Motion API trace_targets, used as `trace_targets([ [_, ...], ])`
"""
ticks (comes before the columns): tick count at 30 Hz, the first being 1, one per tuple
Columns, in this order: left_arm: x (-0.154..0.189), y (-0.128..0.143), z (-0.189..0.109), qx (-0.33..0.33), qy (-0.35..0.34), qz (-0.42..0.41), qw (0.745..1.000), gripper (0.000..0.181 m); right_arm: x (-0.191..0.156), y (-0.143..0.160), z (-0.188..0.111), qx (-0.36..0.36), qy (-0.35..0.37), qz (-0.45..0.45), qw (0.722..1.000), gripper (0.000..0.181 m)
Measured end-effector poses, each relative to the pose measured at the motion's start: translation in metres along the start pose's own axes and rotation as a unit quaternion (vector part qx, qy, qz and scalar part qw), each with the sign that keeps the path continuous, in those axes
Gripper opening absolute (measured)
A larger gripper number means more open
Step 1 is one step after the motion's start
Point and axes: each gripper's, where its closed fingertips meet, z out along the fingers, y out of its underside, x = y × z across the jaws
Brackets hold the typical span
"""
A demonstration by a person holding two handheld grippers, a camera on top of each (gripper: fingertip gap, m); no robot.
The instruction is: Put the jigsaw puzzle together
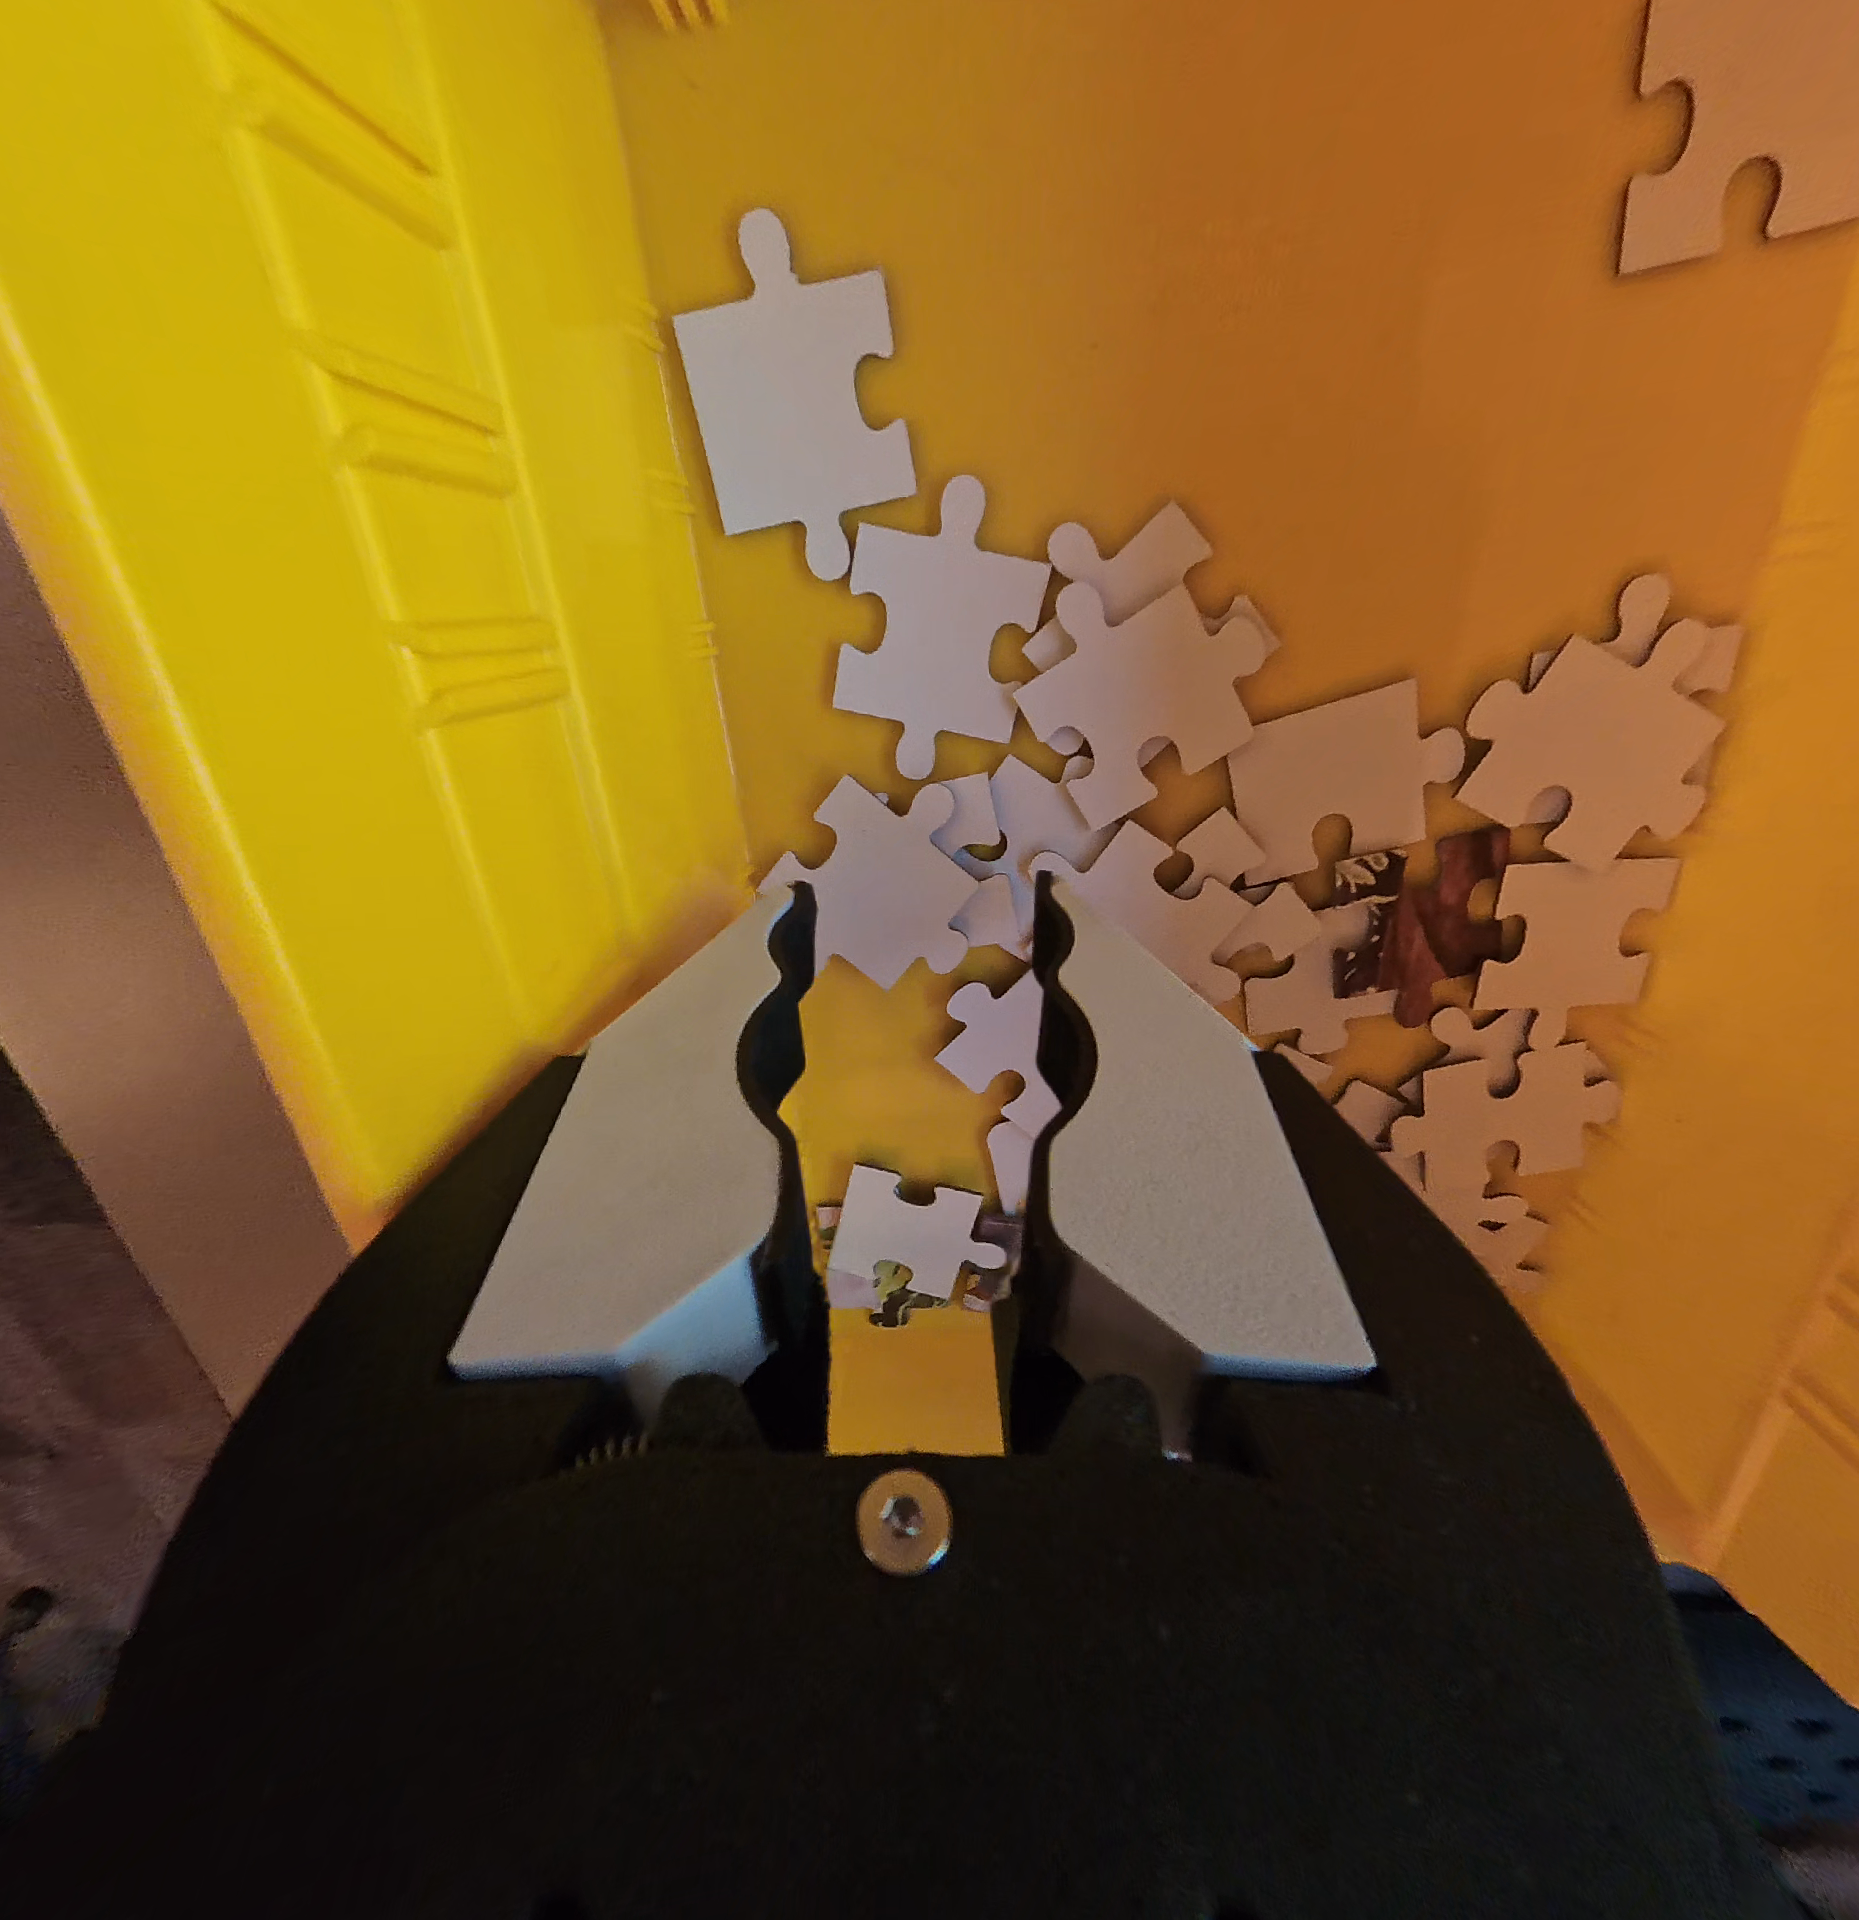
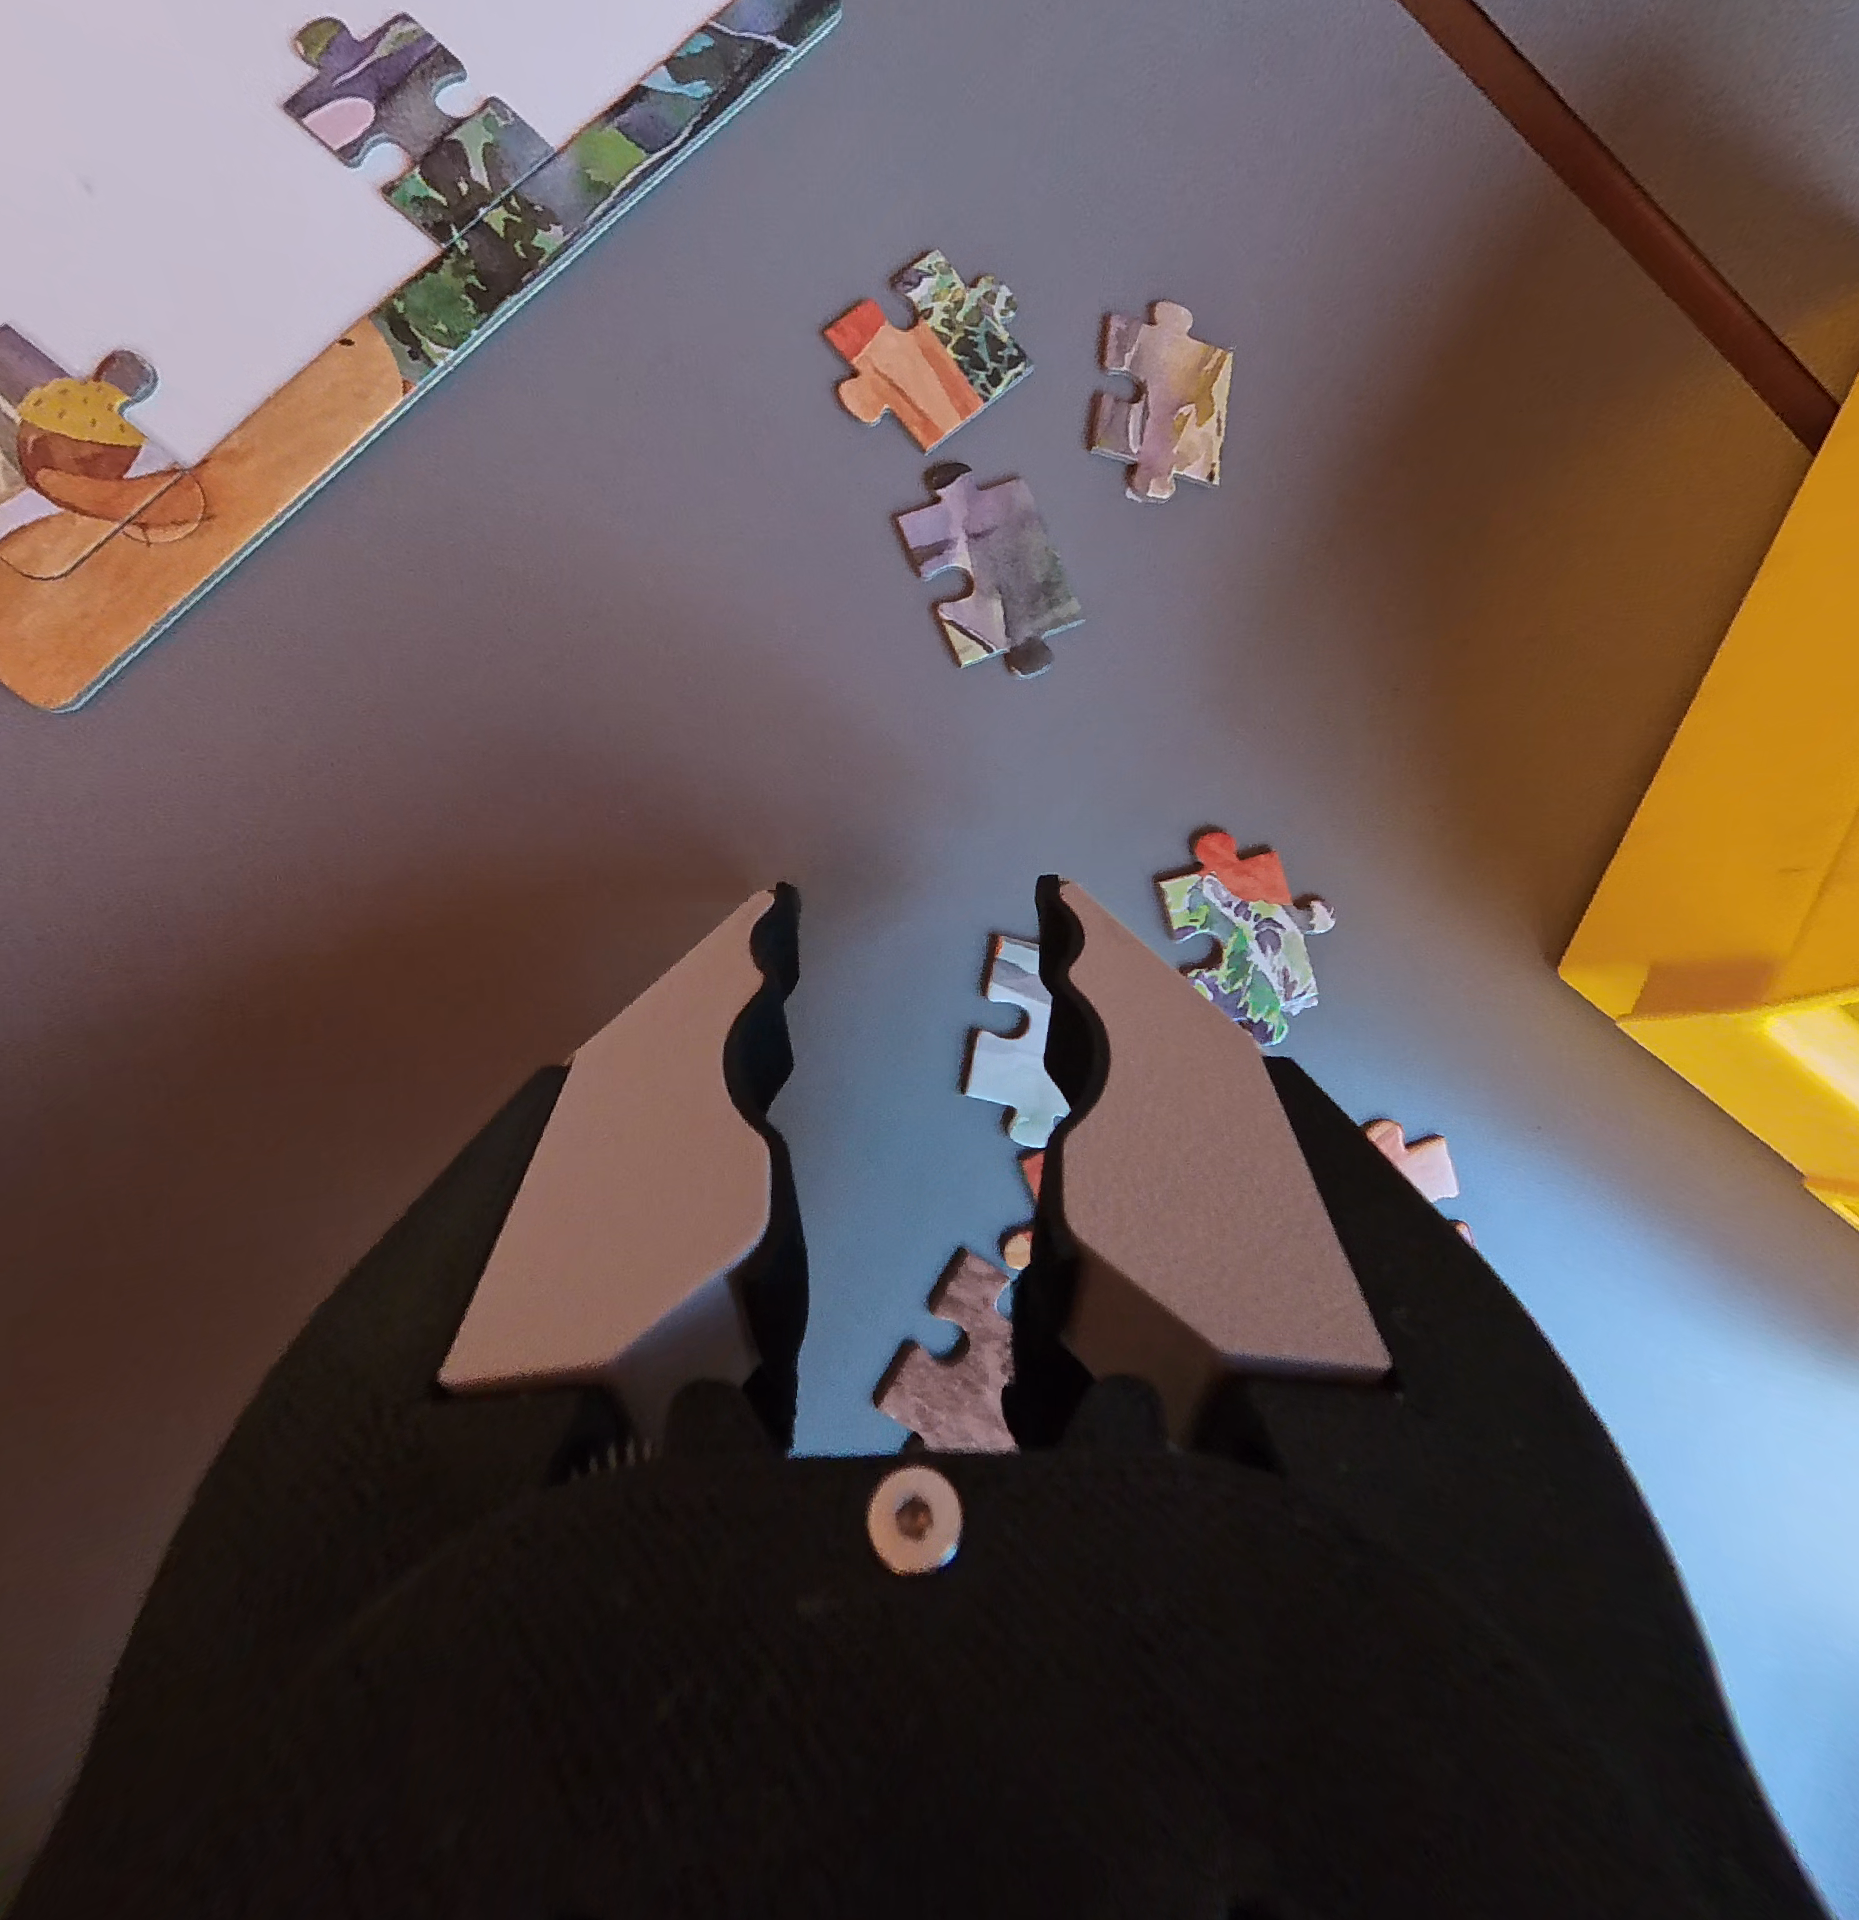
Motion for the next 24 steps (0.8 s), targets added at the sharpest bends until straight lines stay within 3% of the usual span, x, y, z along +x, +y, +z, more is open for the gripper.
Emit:
trace_targets([
  [24, 0.013, 0.010, 0.002, -0.032, 0.035, -0.010, 0.999, 0.020, -0.005, 0.002, 0.003, -0.008, -0.007, -0.014, 1.000, 0.046],
])
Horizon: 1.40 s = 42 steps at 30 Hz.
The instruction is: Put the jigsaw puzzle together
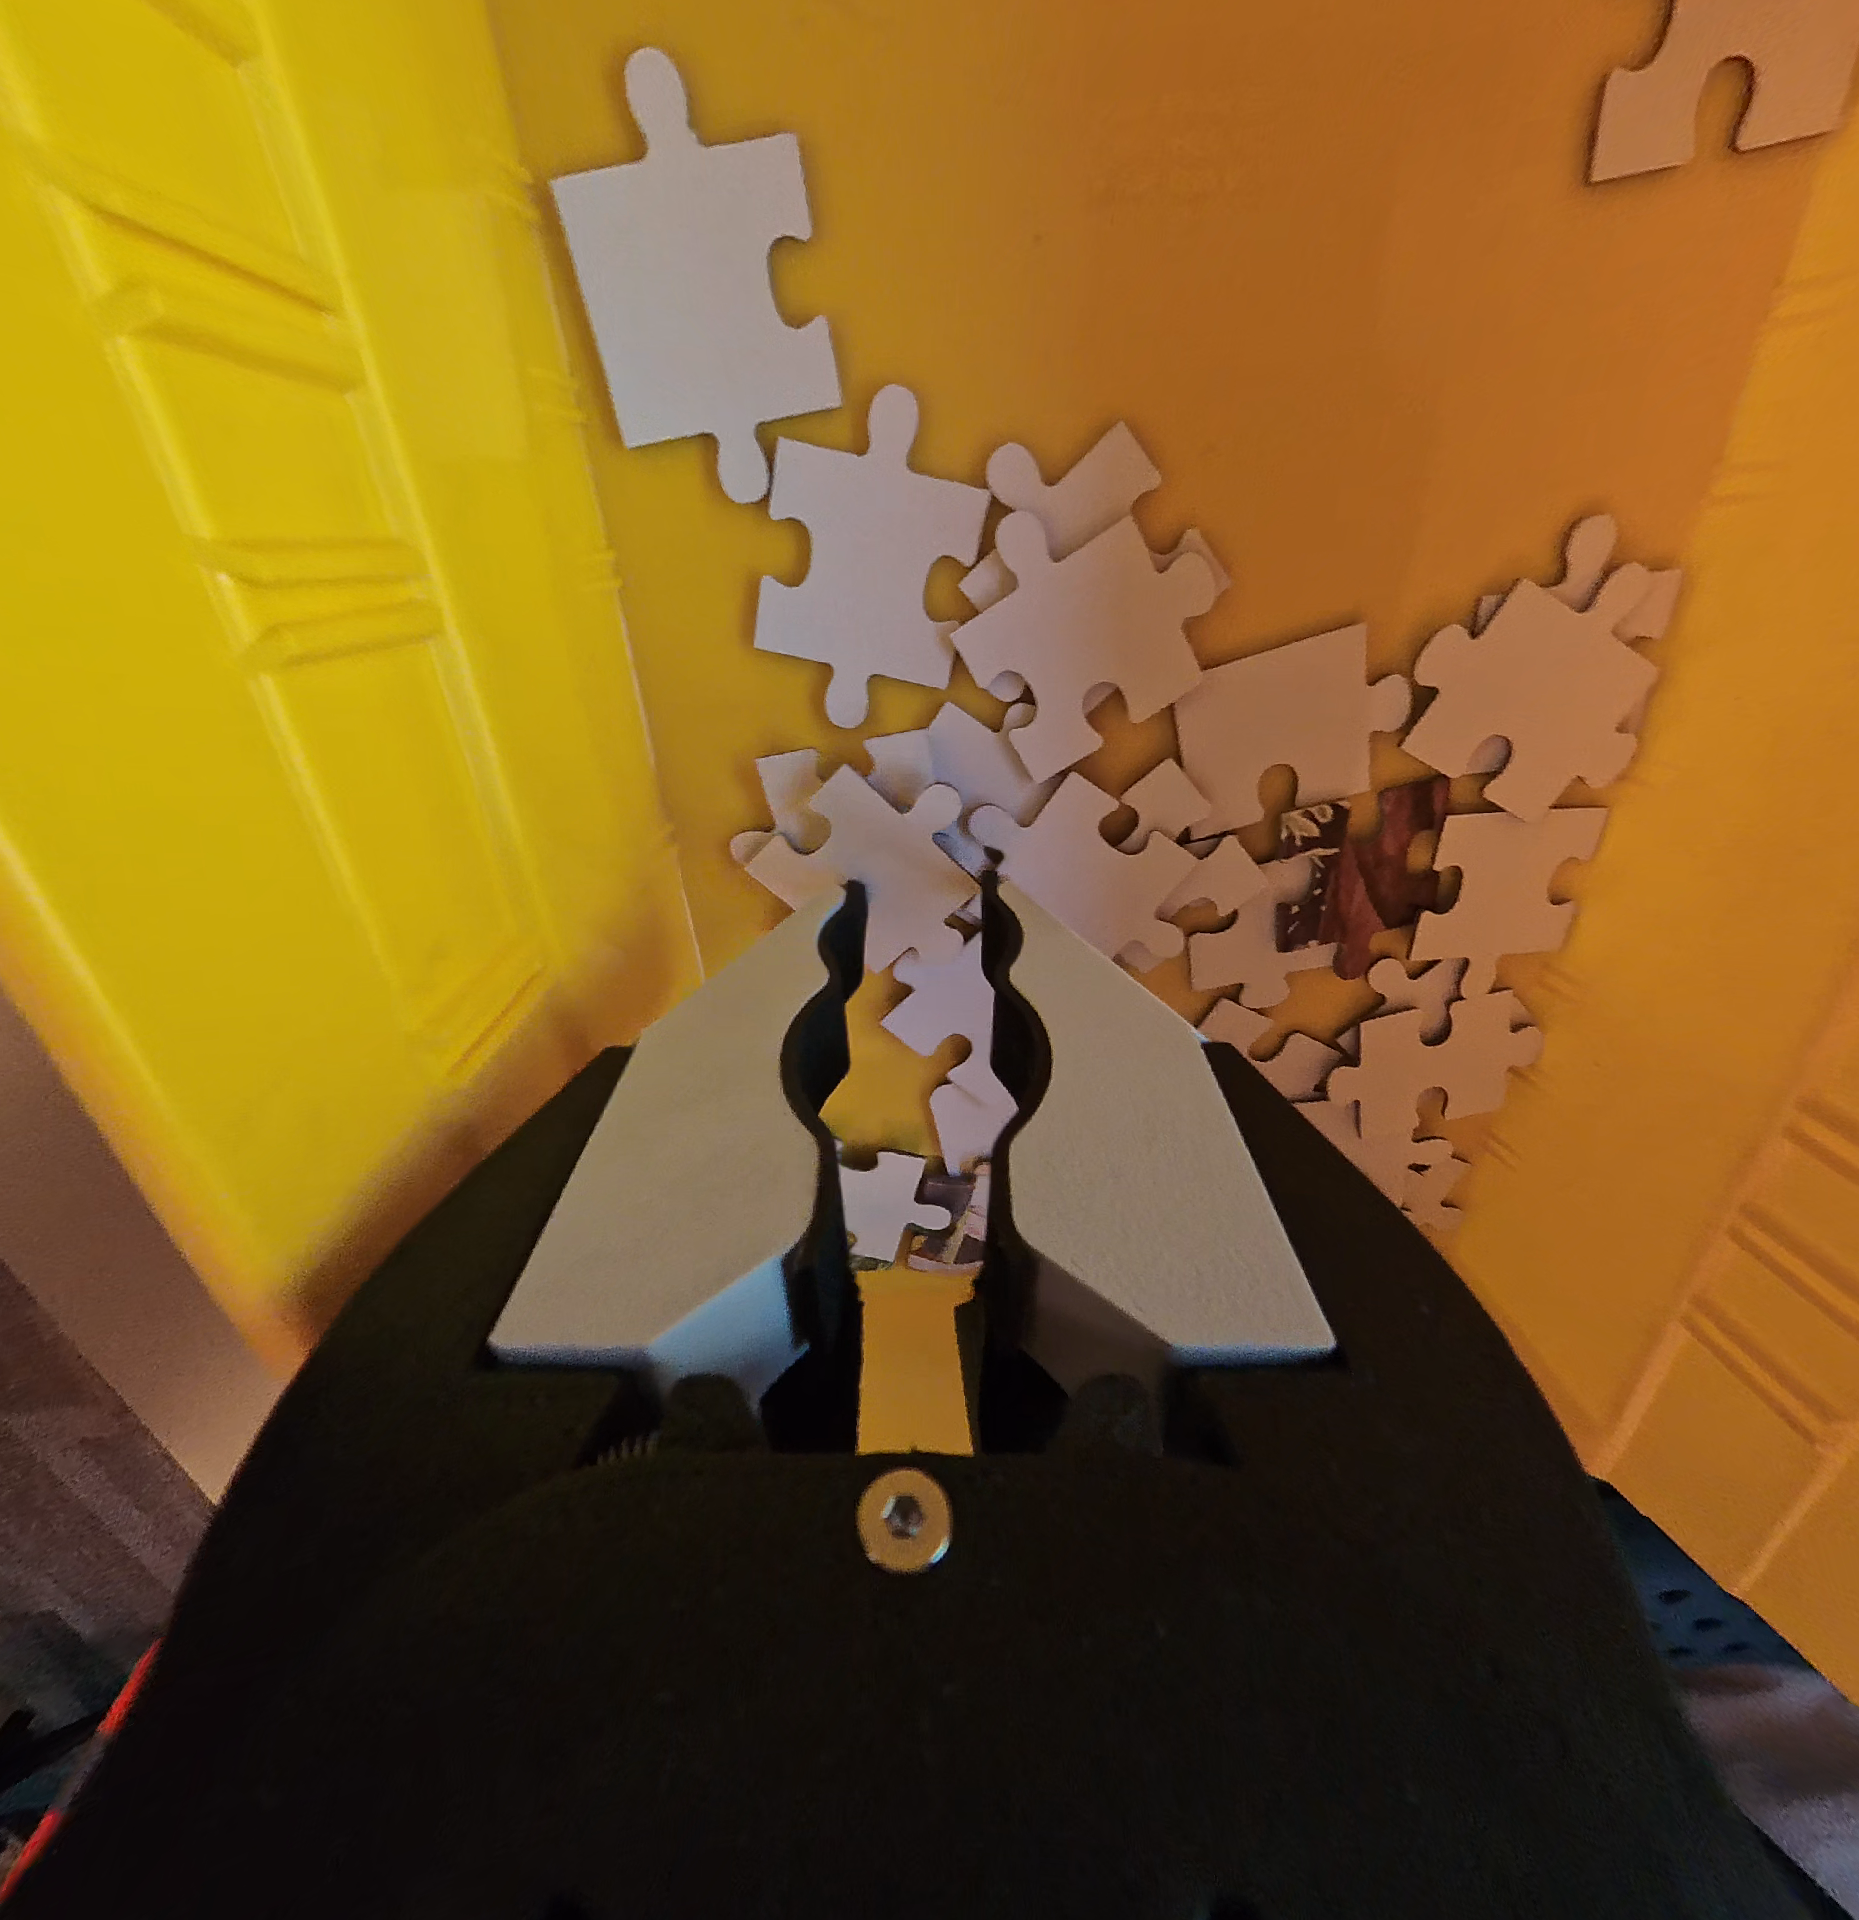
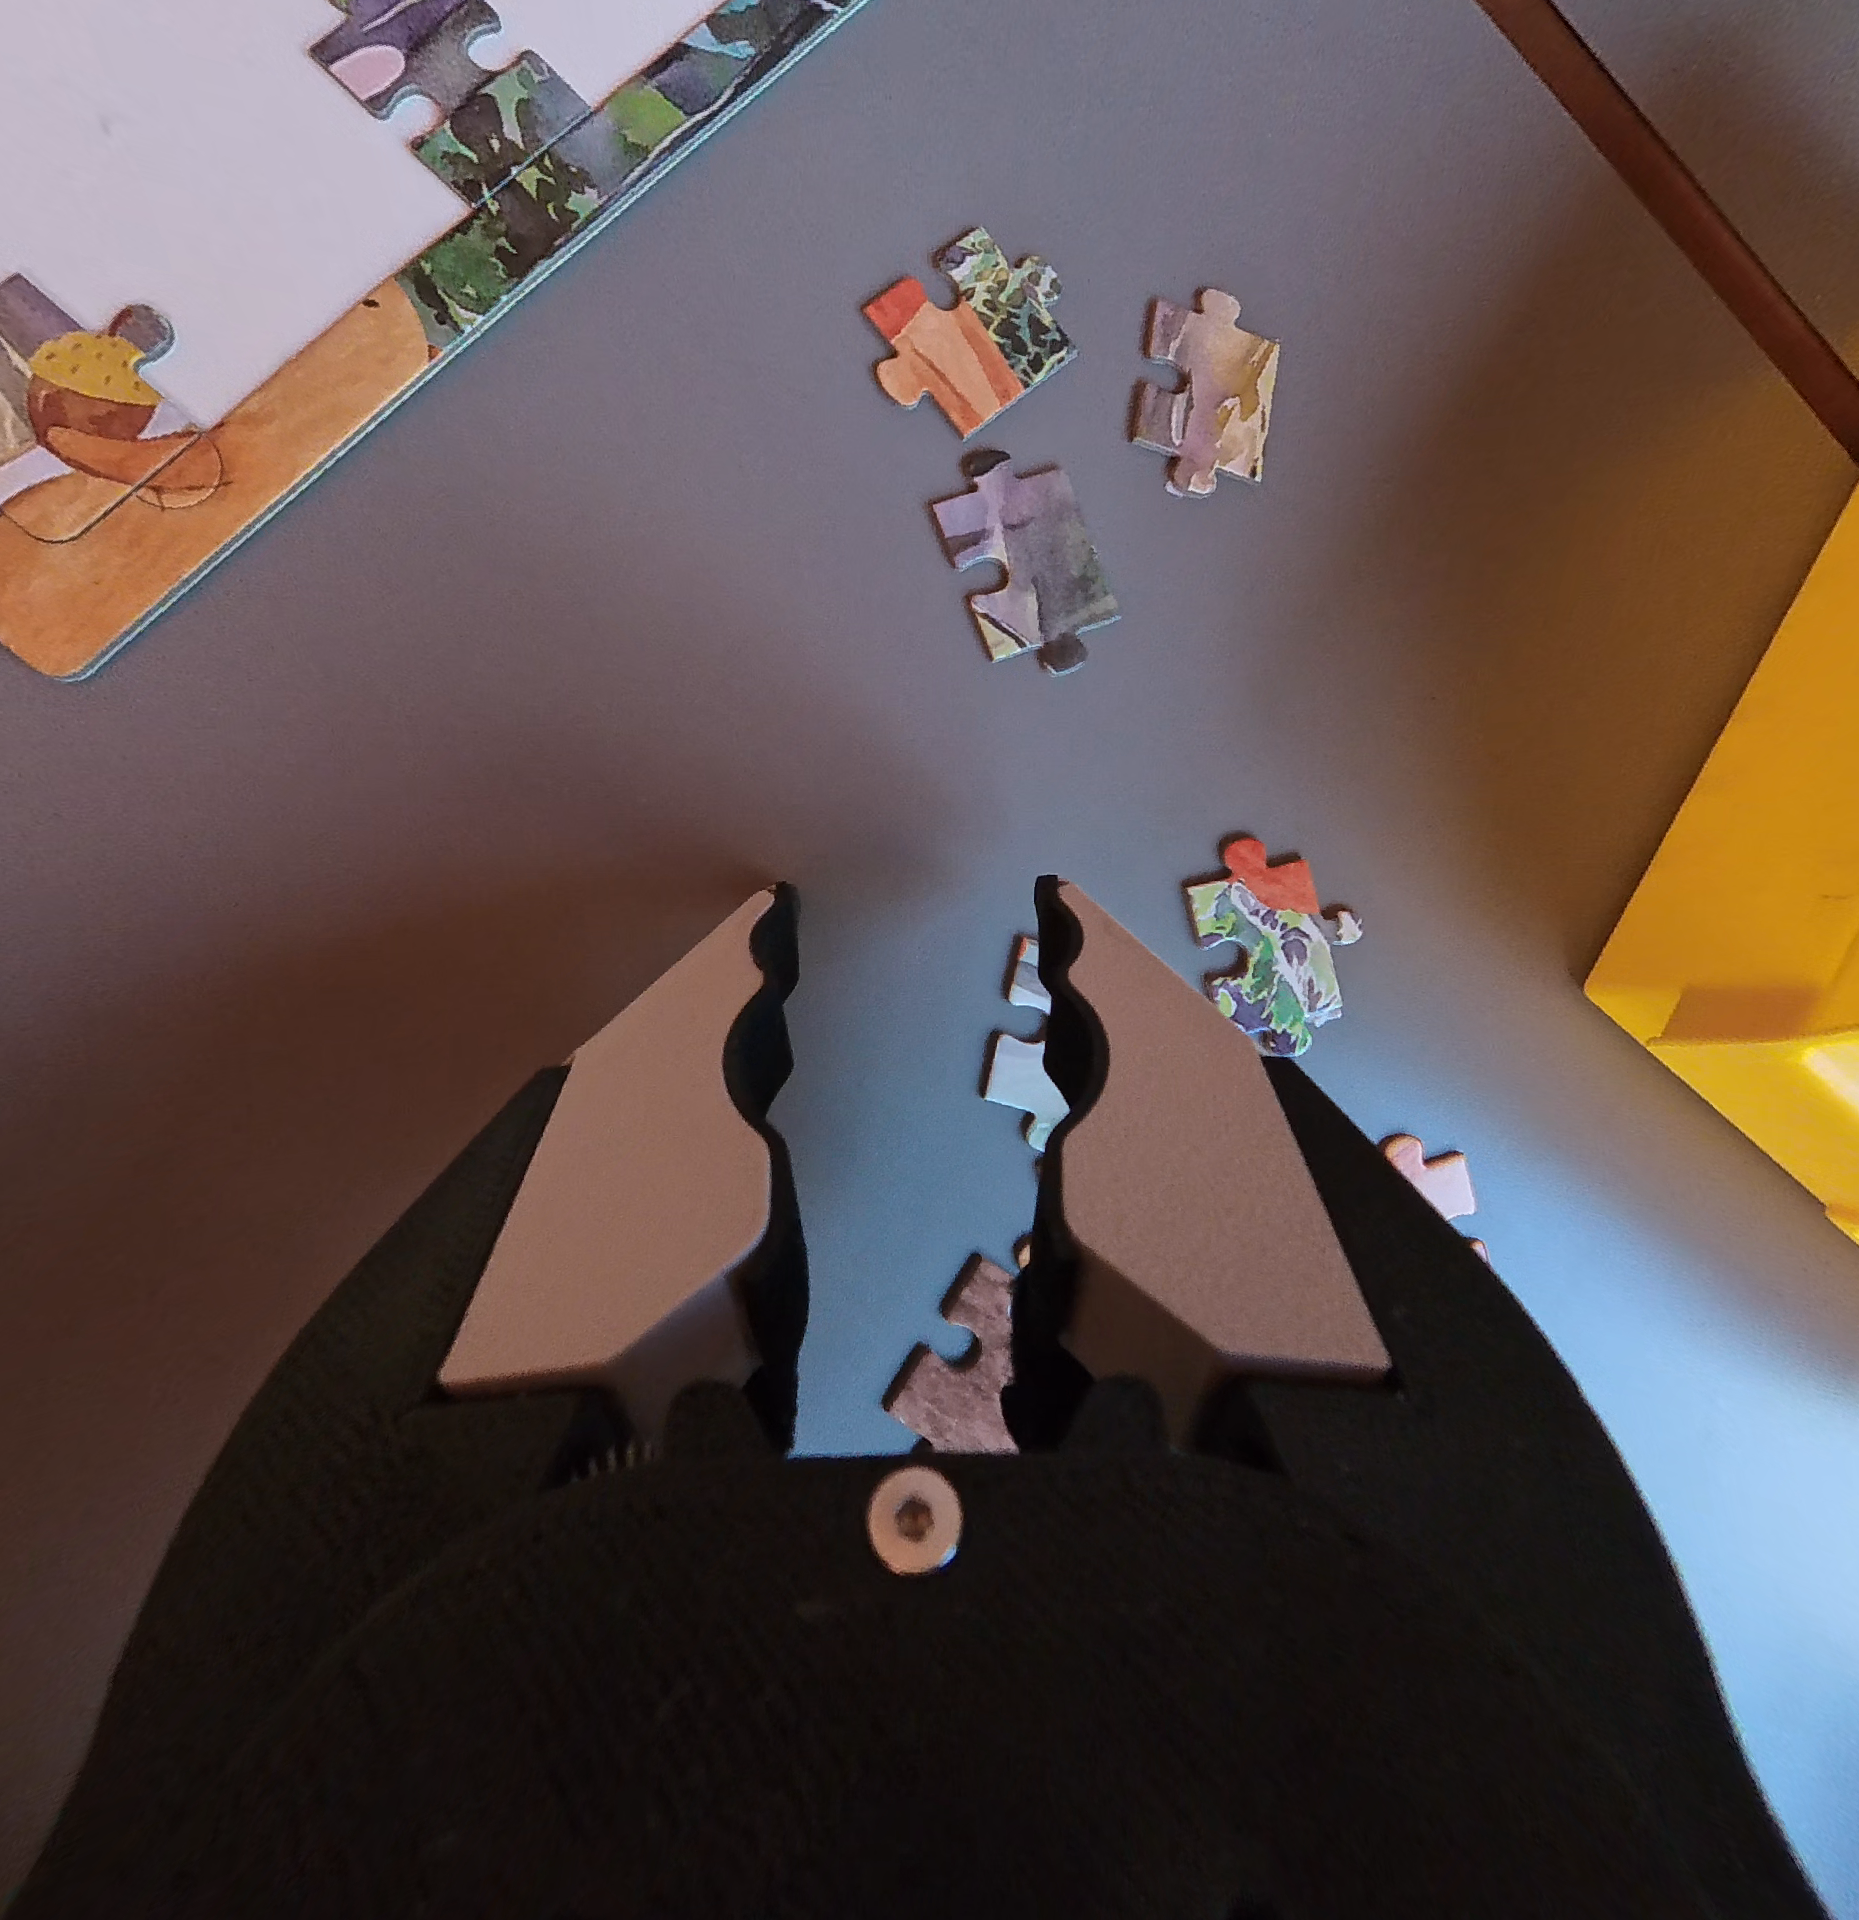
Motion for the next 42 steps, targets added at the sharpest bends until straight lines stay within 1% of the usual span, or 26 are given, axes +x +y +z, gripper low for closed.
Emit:
trace_targets([
  [5, 0.015, -0.005, -0.004, 0.011, 0.026, 0.019, 0.999, 0.013, 0.000, 0.000, 0.000, 0.000, 0.000, -0.001, 1.000, 0.046],
  [11, 0.021, -0.005, -0.015, 0.023, 0.043, 0.013, 0.999, 0.004, 0.000, 0.000, 0.000, 0.000, 0.001, -0.002, 1.000, 0.046],
  [14, 0.022, -0.007, -0.029, 0.045, 0.042, 0.009, 0.998, 0.000, -0.001, 0.000, 0.000, 0.000, 0.000, -0.002, 1.000, 0.046],
  [20, 0.019, -0.007, -0.058, 0.087, 0.026, 0.008, 0.996, 0.000, -0.002, -0.001, 0.000, 0.000, -0.001, -0.004, 1.000, 0.045],
  [22, 0.026, -0.010, -0.072, 0.117, 0.043, 0.014, 0.992, 0.000, -0.002, -0.001, 0.000, 0.000, -0.001, -0.005, 1.000, 0.045],
  [24, 0.044, -0.017, -0.091, 0.162, 0.097, 0.030, 0.982, 0.000, -0.002, -0.001, 0.000, 0.000, -0.001, -0.006, 1.000, 0.045],
  [26, 0.074, -0.023, -0.118, 0.212, 0.184, 0.057, 0.958, 0.000, -0.002, -0.001, 0.000, 0.000, -0.001, -0.007, 1.000, 0.045],
  [28, 0.107, -0.024, -0.146, 0.253, 0.276, 0.097, 0.922, 0.000, -0.003, -0.003, 0.000, 0.003, -0.001, -0.011, 1.000, 0.045],
  [29, 0.123, -0.022, -0.157, 0.262, 0.312, 0.119, 0.905, 0.000, -0.004, -0.004, 0.000, 0.007, -0.001, -0.013, 1.000, 0.045],
  [32, 0.168, -0.010, -0.178, 0.256, 0.401, 0.192, 0.859, 0.000, -0.006, -0.018, -0.006, 0.045, -0.003, -0.021, 0.999, 0.045],
  [35, 0.218, 0.004, -0.192, 0.220, 0.490, 0.247, 0.807, 0.000, -0.021, -0.052, -0.024, 0.139, -0.025, -0.041, 0.989, 0.045],
  [37, 0.252, 0.014, -0.196, 0.186, 0.532, 0.286, 0.775, 0.000, -0.045, -0.080, -0.044, 0.222, -0.066, -0.067, 0.971, 0.046],
  [38, 0.269, 0.019, -0.193, 0.170, 0.542, 0.305, 0.765, 0.000, -0.062, -0.094, -0.056, 0.265, -0.096, -0.082, 0.956, 0.047],
  [40, 0.301, 0.031, -0.186, 0.129, 0.560, 0.342, 0.743, 0.000, -0.103, -0.118, -0.082, 0.342, -0.164, -0.115, 0.918, 0.049],
  [42, 0.327, 0.048, -0.178, 0.079, 0.582, 0.371, 0.719, 0.000, -0.141, -0.129, -0.101, 0.385, -0.218, -0.158, 0.883, 0.056],
])
